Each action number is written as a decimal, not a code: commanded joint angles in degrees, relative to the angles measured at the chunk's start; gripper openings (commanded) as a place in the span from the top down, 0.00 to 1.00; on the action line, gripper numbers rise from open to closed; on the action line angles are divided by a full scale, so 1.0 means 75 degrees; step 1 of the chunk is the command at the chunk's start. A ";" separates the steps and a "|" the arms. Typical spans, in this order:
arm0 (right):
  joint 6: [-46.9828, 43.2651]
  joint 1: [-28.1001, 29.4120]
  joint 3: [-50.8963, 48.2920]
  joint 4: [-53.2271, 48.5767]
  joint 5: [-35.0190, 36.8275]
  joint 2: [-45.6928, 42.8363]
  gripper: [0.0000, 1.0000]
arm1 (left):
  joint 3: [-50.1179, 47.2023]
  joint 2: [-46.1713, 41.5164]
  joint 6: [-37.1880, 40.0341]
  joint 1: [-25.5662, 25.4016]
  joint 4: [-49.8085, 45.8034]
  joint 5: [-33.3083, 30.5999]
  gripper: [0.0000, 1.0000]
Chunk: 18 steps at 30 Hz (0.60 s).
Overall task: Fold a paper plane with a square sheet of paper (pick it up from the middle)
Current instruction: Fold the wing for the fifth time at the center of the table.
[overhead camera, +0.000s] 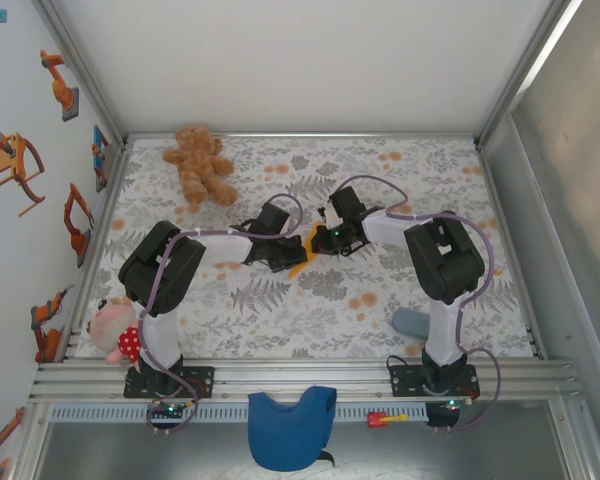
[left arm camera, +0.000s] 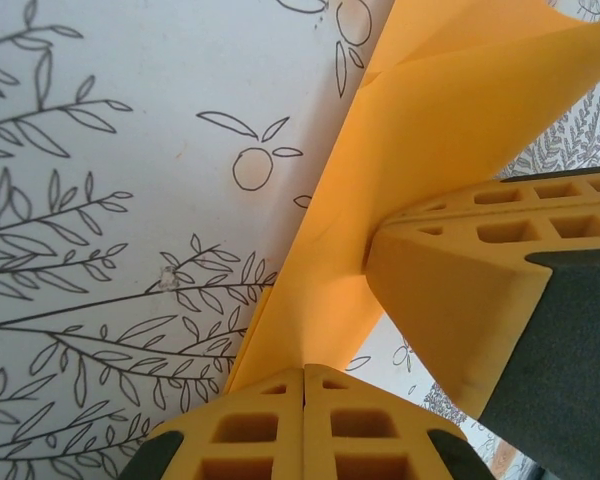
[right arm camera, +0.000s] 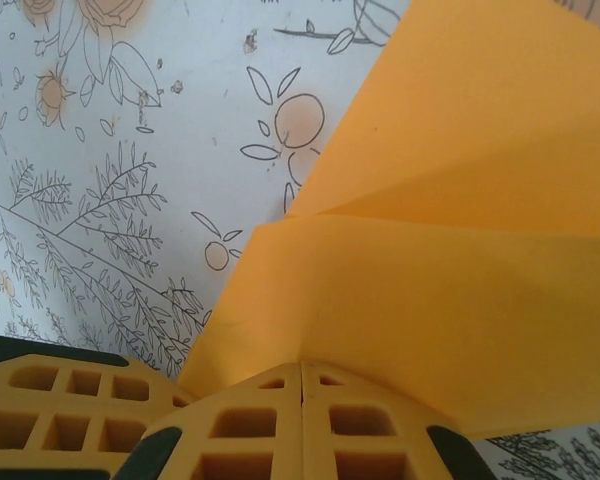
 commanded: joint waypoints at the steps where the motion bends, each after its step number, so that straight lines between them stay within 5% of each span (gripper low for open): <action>1: 0.0150 -0.0505 -0.0147 0.0360 0.0595 0.0280 0.98 | -0.0531 0.0118 -0.0211 0.0022 -0.0876 -0.0302 0.99; 10: 0.0547 -0.1710 -0.0393 0.1225 0.0462 0.0400 0.98 | -0.1129 0.0006 -0.0462 -0.0001 -0.0584 -0.0256 0.99; 18: 0.0434 -0.1994 -0.0346 0.0965 0.0703 -0.0047 0.97 | -0.0603 -0.0149 -0.0155 -0.0019 -0.0710 -0.0058 0.97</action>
